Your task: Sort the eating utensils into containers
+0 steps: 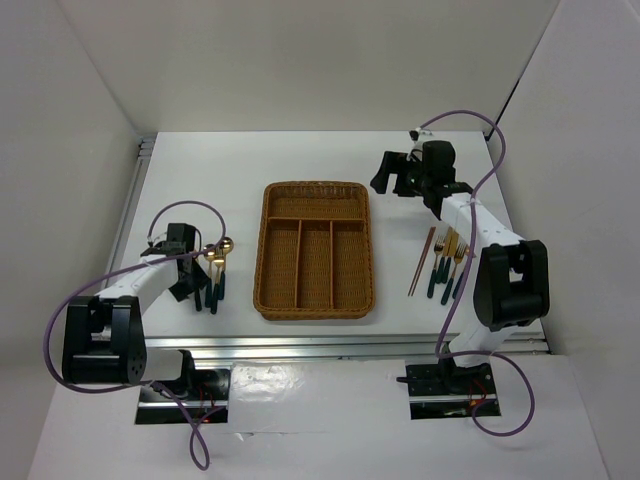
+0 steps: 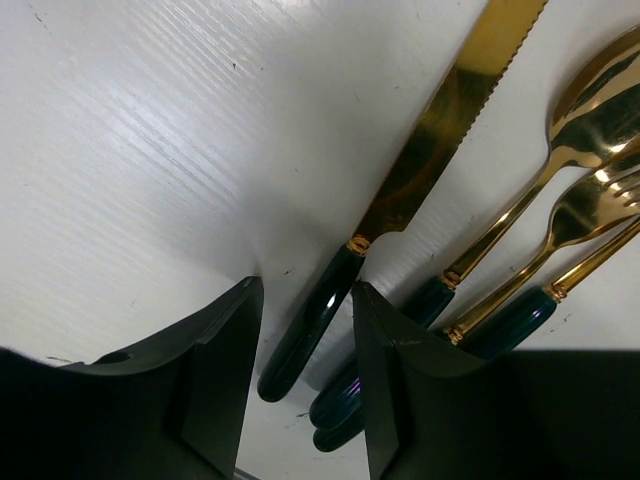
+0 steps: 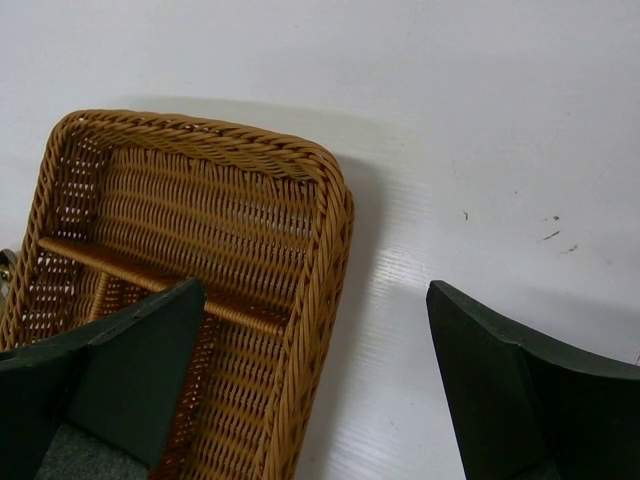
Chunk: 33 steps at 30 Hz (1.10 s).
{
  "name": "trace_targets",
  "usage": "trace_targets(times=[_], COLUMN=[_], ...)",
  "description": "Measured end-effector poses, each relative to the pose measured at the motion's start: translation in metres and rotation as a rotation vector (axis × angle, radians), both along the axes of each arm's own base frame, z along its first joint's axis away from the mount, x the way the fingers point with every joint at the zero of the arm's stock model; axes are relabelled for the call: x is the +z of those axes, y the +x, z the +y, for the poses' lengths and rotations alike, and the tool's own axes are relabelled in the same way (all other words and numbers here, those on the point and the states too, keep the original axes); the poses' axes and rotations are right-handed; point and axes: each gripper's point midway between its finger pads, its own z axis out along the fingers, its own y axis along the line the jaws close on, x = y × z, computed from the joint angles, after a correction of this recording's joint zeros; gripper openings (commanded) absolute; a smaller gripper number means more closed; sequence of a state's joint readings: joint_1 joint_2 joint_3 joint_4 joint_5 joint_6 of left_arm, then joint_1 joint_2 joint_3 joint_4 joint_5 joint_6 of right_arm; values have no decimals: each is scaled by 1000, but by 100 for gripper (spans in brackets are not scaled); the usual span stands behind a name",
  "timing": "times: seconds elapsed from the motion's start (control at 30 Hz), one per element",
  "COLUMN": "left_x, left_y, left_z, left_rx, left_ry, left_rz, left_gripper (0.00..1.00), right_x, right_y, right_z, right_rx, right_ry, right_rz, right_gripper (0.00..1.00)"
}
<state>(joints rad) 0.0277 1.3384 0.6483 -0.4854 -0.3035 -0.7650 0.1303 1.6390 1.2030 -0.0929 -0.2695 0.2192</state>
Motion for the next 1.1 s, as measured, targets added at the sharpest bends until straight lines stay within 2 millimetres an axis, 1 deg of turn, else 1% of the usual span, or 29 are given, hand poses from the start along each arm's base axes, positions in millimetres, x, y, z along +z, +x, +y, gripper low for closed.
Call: trace_targets(times=[0.27,0.3,0.47,0.57,0.83,0.9,1.0,1.03,1.1], left_x=[0,0,0,0,1,1,7,10,24], left_y=[5,7,11,11,11,10,7,7,11], left_z=[1,1,2,2,2,2,2,2,2], left_rx=[1,1,0,1,1,1,1,1,0], left_ry=[7,7,9,10,10,10,10,10,10], left_rz=[-10,-11,-16,-16,-17,-13,-12,-20,-53], left_gripper=[41,37,30,29,18,18,18,18,18], right_x=[-3,-3,-3,-3,-3,-3,-3,-3,-3], right_y=[0,0,1,1,1,2,2,2,2], right_z=[-1,-1,-2,-3,-3,-3,-3,-4,-4], right_rx=[-4,-5,-13,-17,-22,-22,-24,-26,-31], right_ry=[-3,-3,-9,-9,-6,-5,-6,-7,-7], right_rz=[6,6,5,5,7,7,7,7,8], right_gripper=[100,100,100,100,100,100,100,100,100])
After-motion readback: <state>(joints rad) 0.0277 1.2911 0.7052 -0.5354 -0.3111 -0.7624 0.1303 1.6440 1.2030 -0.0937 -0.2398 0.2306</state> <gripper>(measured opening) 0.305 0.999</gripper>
